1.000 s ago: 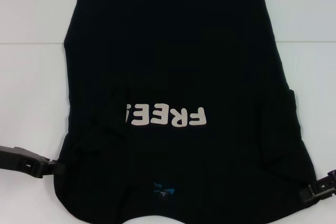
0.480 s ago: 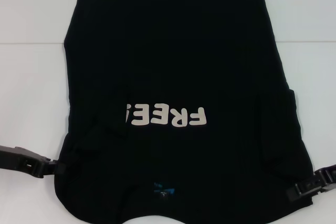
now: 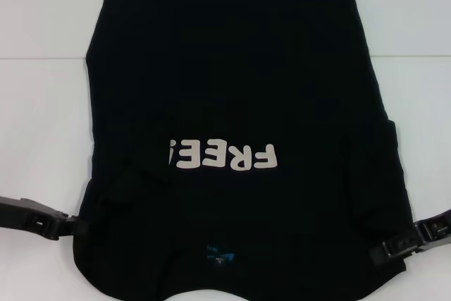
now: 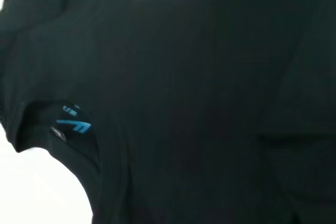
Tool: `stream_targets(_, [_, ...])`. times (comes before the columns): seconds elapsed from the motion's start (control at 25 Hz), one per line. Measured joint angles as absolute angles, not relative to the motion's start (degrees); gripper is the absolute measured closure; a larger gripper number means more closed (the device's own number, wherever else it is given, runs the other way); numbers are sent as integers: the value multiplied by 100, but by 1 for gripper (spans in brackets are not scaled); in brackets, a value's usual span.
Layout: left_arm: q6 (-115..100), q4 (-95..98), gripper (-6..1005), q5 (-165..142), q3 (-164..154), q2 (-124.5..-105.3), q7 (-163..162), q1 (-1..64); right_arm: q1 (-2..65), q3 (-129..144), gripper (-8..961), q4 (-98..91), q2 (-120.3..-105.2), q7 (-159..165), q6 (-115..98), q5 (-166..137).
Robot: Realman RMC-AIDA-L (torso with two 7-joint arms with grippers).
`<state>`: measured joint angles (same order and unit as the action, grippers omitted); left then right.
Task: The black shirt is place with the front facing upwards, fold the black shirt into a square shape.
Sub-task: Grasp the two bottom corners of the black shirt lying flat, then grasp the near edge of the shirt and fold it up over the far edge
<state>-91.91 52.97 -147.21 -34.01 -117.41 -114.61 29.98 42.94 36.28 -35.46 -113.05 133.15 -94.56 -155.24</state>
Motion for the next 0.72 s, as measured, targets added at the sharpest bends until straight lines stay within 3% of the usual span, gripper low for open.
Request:
stream_targets(0.36, [-9175,5193,976,-14721,-3401,-11728,-11421,3048,4358,3641,220,-3491,-11314,13245,-9448,-15383])
stream_targets(0.56, [-9177,5186,976,-14722,-3401,-11724,-11384,3050,4364,3692,294,-3517,-11329,13222,-9367,-15392])
stream_targets(0.72, [-9184,5185,975,-14721,-3401,-11724,-11374,3050,4373,3730,456,-3527,-11330,13212,-9336,-15407])
